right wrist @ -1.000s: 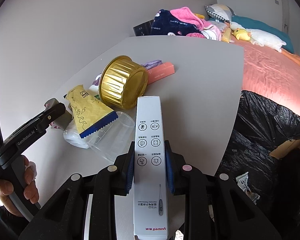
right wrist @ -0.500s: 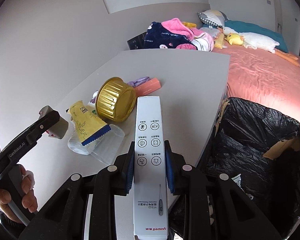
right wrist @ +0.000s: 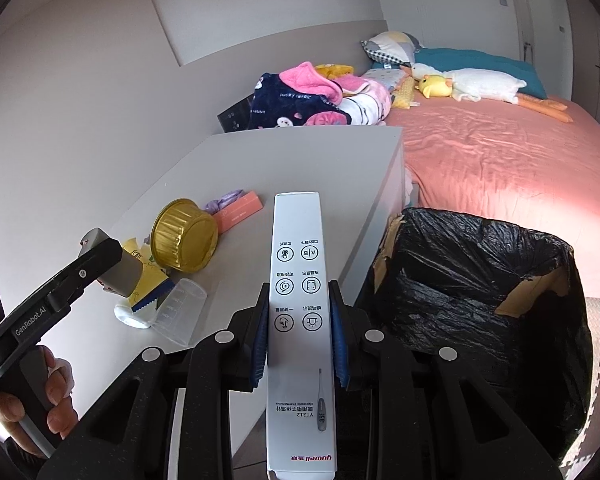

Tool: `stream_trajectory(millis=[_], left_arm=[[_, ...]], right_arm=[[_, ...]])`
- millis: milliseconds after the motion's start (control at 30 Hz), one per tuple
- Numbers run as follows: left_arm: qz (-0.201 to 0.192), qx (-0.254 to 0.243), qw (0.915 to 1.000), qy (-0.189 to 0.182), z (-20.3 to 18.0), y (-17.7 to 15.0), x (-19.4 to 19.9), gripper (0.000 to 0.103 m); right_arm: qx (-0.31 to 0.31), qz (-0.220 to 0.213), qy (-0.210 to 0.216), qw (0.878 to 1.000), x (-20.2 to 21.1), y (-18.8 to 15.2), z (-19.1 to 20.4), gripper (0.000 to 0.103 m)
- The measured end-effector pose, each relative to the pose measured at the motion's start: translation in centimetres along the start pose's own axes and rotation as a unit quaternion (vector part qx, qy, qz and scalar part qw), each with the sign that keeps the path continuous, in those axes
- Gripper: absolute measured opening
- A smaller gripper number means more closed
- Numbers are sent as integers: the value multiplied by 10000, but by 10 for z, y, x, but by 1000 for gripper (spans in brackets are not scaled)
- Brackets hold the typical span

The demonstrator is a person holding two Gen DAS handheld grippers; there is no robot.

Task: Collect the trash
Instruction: 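Carry the box and tape piece to the trash bag and release both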

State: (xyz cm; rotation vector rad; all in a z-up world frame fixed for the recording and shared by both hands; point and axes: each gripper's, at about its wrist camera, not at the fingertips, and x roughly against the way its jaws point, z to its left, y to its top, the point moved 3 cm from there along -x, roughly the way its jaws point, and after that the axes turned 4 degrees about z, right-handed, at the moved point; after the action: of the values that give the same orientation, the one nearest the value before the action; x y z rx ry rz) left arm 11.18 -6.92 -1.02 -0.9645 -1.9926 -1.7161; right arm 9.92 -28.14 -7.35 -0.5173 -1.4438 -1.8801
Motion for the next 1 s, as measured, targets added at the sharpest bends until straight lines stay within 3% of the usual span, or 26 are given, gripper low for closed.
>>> stream_trajectory(millis=[567,1000], left_arm=[[253,-642,9951,-712,-85,8,-28,65],[462,-950,9875,-1167,-127,-1,-42,65]], right_arm=[[-499,-329,-437,9973,34,4,-64,28],[-873,-517,-764,9919,56,1,-105,28]])
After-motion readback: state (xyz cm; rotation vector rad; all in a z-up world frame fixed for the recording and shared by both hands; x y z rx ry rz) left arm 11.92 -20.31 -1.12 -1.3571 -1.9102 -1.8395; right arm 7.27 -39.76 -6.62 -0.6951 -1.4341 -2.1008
